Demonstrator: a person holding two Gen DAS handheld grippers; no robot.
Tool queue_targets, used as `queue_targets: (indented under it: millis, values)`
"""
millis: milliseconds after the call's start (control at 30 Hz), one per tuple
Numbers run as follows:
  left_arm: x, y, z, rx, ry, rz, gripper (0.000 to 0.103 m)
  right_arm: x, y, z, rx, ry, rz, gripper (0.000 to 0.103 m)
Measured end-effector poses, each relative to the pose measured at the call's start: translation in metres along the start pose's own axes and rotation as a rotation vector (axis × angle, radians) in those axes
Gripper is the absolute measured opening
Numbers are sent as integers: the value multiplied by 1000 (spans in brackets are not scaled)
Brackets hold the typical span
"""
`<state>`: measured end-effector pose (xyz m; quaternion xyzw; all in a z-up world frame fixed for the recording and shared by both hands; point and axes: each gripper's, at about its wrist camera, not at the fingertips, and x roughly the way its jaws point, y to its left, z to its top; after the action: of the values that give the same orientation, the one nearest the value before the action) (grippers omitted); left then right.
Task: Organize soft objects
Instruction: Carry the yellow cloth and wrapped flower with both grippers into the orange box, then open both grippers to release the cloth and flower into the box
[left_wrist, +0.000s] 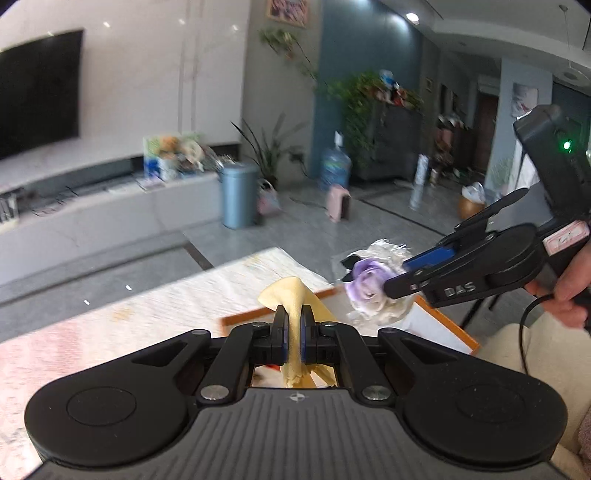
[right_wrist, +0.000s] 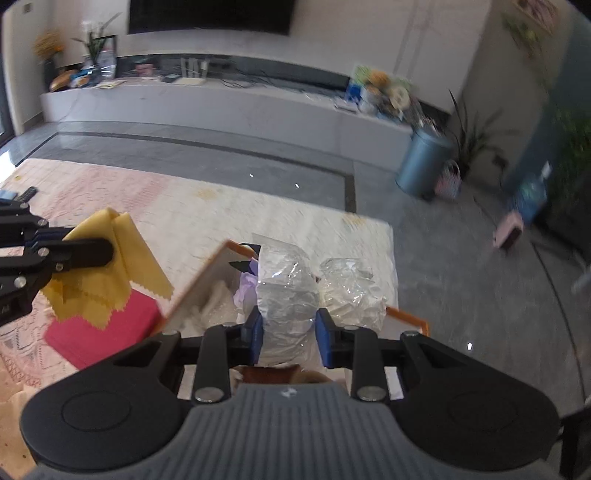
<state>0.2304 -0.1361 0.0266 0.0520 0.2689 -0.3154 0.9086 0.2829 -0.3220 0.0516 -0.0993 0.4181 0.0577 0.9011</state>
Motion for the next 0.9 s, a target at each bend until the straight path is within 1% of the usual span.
queue_targets:
  millis: [133,300,433,500,633,733,767,833,900]
  values:
    - [54,-4,5,-23,67,-49,6,47,-22,-3,22,56,11,29]
    - [111,-1,-6,-51,151,-85,6,106,-44,-12,41,137,0,29]
    - [150,-1,-19,-62,218,-91,6,145,-57,-20,64,196,24,29]
    - [165,-2,-25,-70,242,-90,6,158,-57,-24,66,217,21,29]
    - [183,-6,-38,-55,302,-69,6,178,-67,-33,103,249,49,31]
    - [191,-7,-47,-47,353,-61,6,183,-66,-36,95,257,56,34]
    - [192,-6,-47,-57,362,-56,7,183,-65,-36,91,259,57,35]
    - [189,-4,-46,-74,352,-53,8,181,-63,-38,83,258,54,40]
    - [187,-2,-48,-79,366,-40,13,178,-63,-41,89,256,44,43]
